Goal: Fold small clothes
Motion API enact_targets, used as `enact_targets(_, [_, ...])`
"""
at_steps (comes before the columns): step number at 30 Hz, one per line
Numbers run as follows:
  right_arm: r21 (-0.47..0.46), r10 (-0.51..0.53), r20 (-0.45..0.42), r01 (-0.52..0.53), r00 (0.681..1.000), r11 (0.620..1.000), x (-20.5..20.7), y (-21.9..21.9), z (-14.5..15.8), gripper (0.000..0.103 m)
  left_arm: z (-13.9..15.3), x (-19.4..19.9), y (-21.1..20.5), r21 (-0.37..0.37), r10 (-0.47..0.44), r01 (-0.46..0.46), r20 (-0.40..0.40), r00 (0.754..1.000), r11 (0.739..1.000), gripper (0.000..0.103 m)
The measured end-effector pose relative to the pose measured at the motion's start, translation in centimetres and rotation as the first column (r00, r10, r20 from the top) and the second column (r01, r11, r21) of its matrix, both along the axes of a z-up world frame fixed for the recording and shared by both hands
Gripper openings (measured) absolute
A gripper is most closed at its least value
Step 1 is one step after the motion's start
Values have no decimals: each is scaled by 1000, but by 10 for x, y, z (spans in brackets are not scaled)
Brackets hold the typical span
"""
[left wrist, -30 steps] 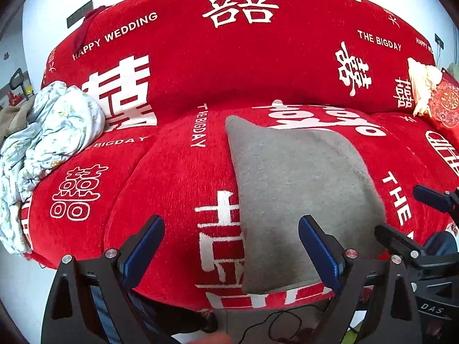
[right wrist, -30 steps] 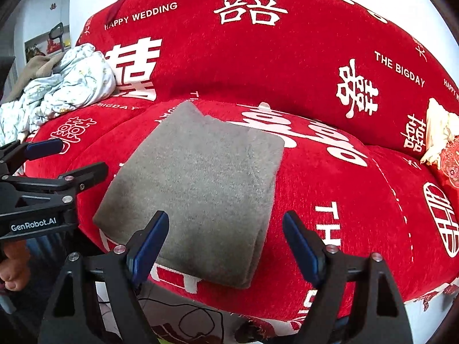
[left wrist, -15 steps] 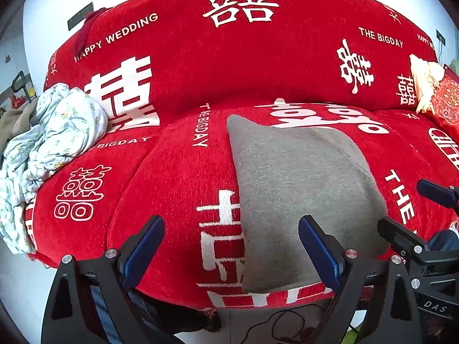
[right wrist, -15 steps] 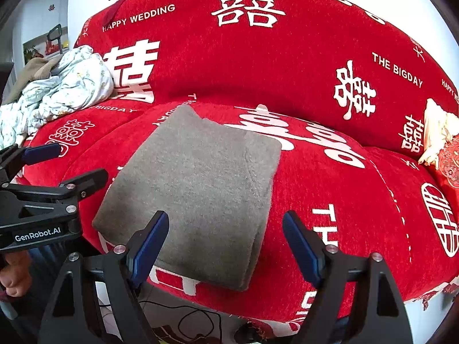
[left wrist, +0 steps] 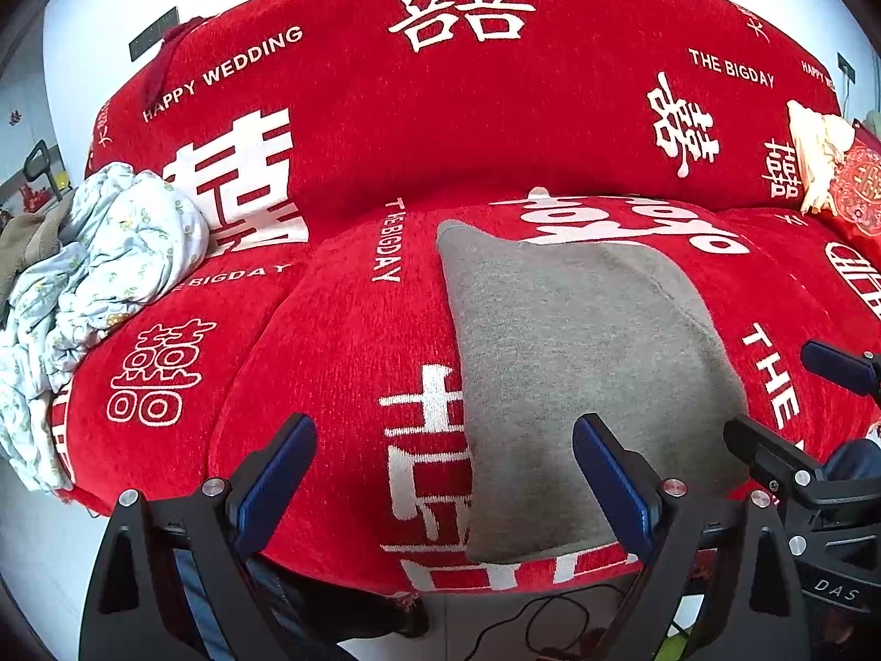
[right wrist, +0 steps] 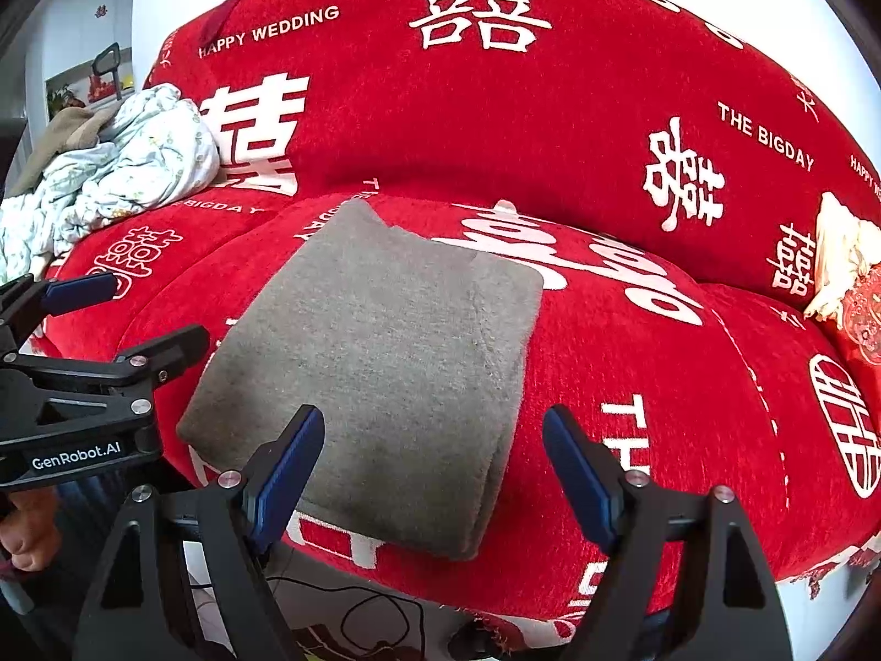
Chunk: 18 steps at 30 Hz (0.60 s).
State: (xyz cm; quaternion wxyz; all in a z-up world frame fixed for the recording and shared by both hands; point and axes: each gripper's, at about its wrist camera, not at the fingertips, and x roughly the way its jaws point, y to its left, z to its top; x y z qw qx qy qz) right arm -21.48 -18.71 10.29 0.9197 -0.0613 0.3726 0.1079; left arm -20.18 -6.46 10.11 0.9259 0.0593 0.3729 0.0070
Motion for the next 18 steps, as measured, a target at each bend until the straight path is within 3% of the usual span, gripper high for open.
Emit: enact_targets(18, [25,12,-16,-12,1000,1000,8,-4,-8,84,-4,5,-7,57,8,-7,-18,1000,998,95])
